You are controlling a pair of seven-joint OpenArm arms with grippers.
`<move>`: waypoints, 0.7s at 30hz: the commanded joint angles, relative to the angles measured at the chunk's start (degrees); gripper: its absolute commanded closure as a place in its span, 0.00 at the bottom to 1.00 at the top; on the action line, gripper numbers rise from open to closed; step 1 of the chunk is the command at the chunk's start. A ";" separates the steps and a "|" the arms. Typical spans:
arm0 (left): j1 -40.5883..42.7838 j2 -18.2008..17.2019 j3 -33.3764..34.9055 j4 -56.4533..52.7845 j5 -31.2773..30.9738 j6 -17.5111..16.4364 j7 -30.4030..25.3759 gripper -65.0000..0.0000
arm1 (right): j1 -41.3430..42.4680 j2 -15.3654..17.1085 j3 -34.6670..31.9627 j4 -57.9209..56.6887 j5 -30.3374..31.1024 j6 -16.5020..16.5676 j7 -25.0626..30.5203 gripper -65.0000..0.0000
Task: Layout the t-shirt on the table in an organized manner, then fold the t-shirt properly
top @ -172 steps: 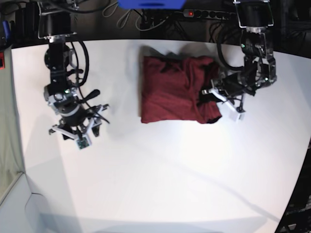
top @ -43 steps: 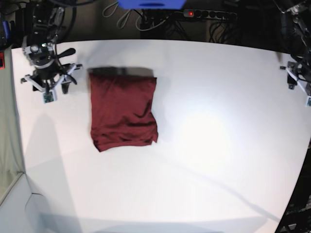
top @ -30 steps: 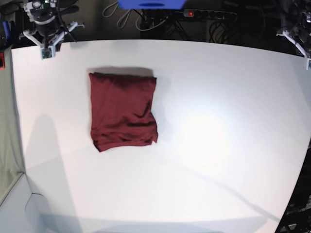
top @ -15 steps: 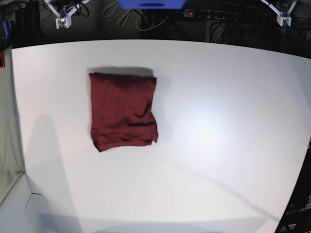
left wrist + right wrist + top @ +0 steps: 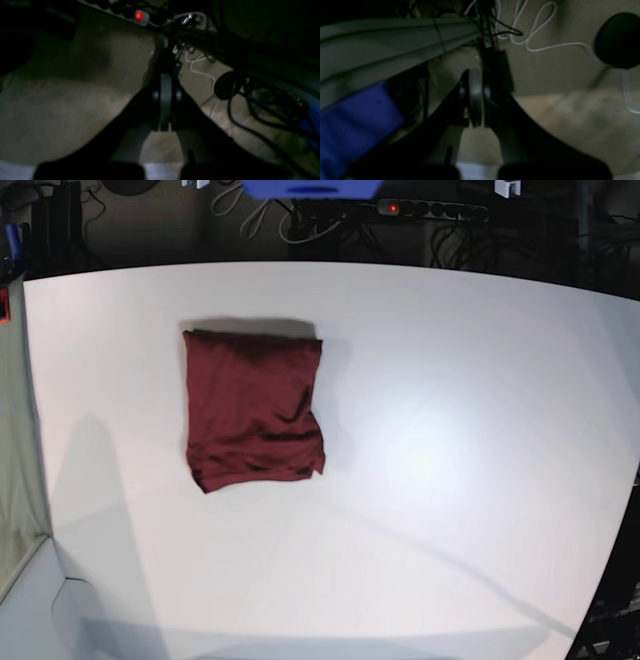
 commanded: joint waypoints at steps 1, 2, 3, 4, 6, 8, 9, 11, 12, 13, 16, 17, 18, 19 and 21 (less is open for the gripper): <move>-0.76 -0.44 1.32 -0.58 -0.02 -0.80 -0.42 1.00 | 0.76 0.60 -0.02 -3.04 -0.06 -0.22 2.34 1.00; -1.73 -0.27 2.46 -1.19 -0.02 -0.80 0.20 1.00 | 2.25 1.12 -0.02 -7.26 -0.06 -1.89 4.89 1.00; -2.25 0.17 3.34 -1.19 -0.02 1.44 0.46 1.00 | 3.40 1.39 -0.02 -10.69 -0.06 -4.00 7.00 1.00; -2.69 1.40 4.31 -1.19 -0.02 5.13 0.46 1.00 | 4.63 2.09 -0.20 -14.29 -0.06 -6.47 9.64 1.00; -2.96 3.16 6.59 -0.23 -0.02 11.02 0.46 1.00 | 6.56 3.15 -2.48 -20.18 -0.06 -10.86 15.35 1.00; -4.01 4.39 9.49 0.83 -0.02 15.42 0.46 1.00 | 7.88 4.02 -6.17 -24.23 -0.06 -15.43 19.84 1.00; -4.63 4.92 10.64 1.01 -0.19 17.53 0.46 1.00 | 8.58 4.46 -8.11 -25.90 -0.06 -18.51 21.42 1.00; -5.42 6.15 11.25 0.92 -0.46 22.63 0.46 1.00 | 9.81 5.17 -11.36 -27.66 -0.06 -25.02 21.77 1.00; -5.77 6.94 11.25 0.92 -0.37 25.79 0.46 1.00 | 10.34 5.61 -13.21 -27.83 -0.06 -28.36 21.33 1.00; -5.95 7.56 11.60 0.92 -0.02 28.43 0.46 1.00 | 10.61 5.87 -14.88 -27.83 -0.06 -30.91 20.81 1.00; -6.21 8.61 11.69 0.92 0.07 33.00 0.46 1.00 | 11.22 6.75 -18.13 -27.83 0.02 -36.97 19.22 1.00; -6.39 8.79 11.69 0.92 0.07 33.27 0.46 1.00 | 11.31 6.93 -18.57 -27.83 0.02 -37.94 18.87 1.00; -6.91 8.79 11.69 0.92 0.07 33.35 0.46 1.00 | 11.48 7.01 -18.92 -27.83 0.02 -38.64 18.43 1.00; -7.44 8.79 11.69 0.83 0.07 33.35 0.46 1.00 | 11.48 7.10 -18.92 -27.83 0.02 -39.08 18.08 1.00; -7.79 8.70 11.78 0.83 0.07 33.44 0.46 1.00 | 11.48 7.10 -18.92 -27.83 0.02 -39.43 17.99 1.00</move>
